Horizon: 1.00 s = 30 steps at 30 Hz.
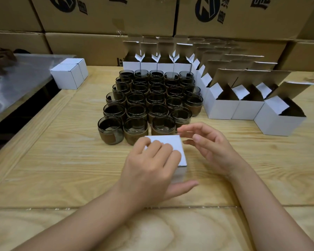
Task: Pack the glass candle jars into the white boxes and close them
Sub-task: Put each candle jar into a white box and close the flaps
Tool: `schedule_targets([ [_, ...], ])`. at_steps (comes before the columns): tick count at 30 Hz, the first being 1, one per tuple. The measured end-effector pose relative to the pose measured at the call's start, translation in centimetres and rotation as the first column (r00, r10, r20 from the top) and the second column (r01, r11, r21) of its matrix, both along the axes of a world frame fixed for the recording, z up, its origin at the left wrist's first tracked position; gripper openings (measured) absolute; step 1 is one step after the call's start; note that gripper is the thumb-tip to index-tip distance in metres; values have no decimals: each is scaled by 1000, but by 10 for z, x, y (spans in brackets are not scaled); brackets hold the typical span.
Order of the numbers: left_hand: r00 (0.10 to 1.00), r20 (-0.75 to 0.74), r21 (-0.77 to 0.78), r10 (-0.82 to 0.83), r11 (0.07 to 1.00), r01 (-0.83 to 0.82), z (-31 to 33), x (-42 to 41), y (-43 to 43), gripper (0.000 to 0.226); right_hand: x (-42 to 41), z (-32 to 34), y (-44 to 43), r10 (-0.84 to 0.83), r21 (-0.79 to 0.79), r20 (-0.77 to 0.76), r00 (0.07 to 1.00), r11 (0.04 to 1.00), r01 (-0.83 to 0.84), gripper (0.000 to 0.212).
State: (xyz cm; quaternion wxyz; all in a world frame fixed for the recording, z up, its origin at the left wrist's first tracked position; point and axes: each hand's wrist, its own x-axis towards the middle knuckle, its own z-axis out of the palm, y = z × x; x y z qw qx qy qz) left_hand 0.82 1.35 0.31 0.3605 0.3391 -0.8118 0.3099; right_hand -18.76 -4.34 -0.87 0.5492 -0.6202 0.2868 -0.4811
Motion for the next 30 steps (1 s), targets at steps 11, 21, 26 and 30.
schedule_targets([
  [11,956,79,-104,281,956,-273,-3,136,2,33,0,-5,-5,-240,101,-26,970,965,242,21],
  [21,777,48,14,628,777,-629,-9,235,-70,36,1,-15,-12,-309,75,-104,945,945,318,22],
  [26,710,29,186,704,694,-696,-6,256,-112,38,3,-16,-16,-364,67,-59,930,928,367,27],
  [30,650,38,358,759,597,-718,-3,260,-142,31,1,-20,-21,-429,68,-1,904,901,428,22],
])
